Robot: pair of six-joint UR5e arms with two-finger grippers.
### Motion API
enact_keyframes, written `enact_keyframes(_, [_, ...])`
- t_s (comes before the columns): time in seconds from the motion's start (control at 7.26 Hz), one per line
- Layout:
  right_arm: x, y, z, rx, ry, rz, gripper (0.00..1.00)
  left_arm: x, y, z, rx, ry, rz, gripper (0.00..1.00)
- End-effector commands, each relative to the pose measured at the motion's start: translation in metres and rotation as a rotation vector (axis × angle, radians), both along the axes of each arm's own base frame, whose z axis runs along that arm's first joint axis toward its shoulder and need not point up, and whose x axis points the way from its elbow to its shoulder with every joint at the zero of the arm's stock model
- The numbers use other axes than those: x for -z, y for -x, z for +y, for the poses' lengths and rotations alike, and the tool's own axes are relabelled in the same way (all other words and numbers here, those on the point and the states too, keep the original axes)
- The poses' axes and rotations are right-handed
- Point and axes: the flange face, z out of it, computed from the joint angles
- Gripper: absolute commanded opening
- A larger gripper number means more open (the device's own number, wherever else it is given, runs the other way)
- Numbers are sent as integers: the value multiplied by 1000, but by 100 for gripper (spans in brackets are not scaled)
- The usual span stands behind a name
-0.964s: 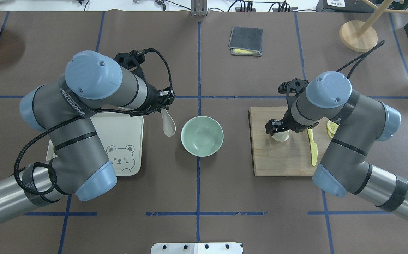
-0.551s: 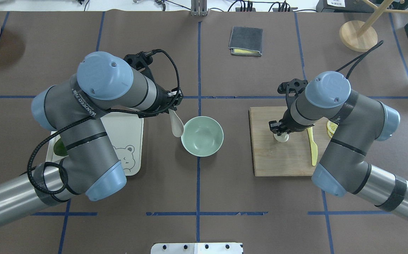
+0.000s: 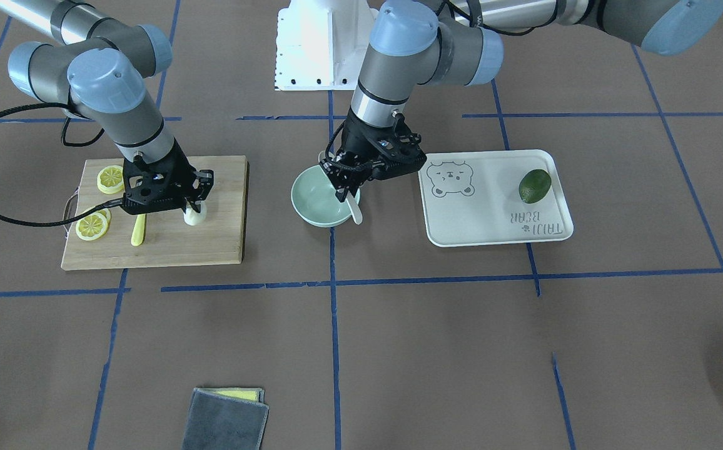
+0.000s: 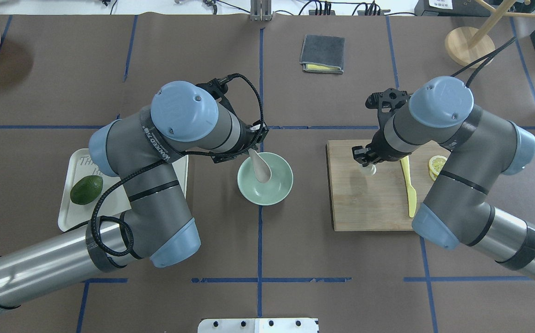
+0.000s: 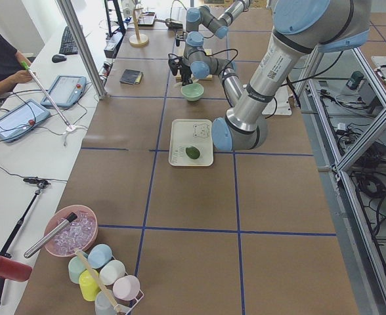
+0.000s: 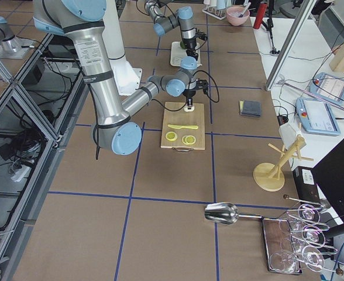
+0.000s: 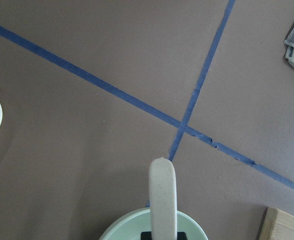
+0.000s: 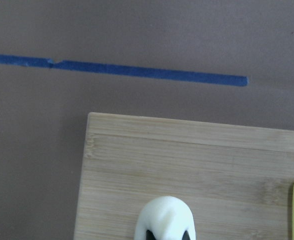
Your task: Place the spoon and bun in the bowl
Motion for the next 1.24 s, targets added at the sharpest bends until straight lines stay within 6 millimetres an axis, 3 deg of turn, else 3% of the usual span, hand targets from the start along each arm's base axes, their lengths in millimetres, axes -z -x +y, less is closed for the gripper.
enact_keyframes(0.0, [19,-29,-23,-21,16,-50,0,-4,-20,1,14,8,7,0])
enact_keyframes(0.41, [34,-33,-30,-27,5,-71,0,-12,-21,-3,34,7,-13,0])
enact_keyframes(0.55, [37,-34,-32,-31,0,-75,0,-12,-21,-3,34,5,-10,46])
enact_keyframes(0.69, [37,-34,-32,-31,0,-76,0,-11,-20,-3,31,-2,-13,99])
enact_keyframes(1.1, [49,-31,-34,-31,-13,-89,0,-3,9,-24,47,-44,-16,100])
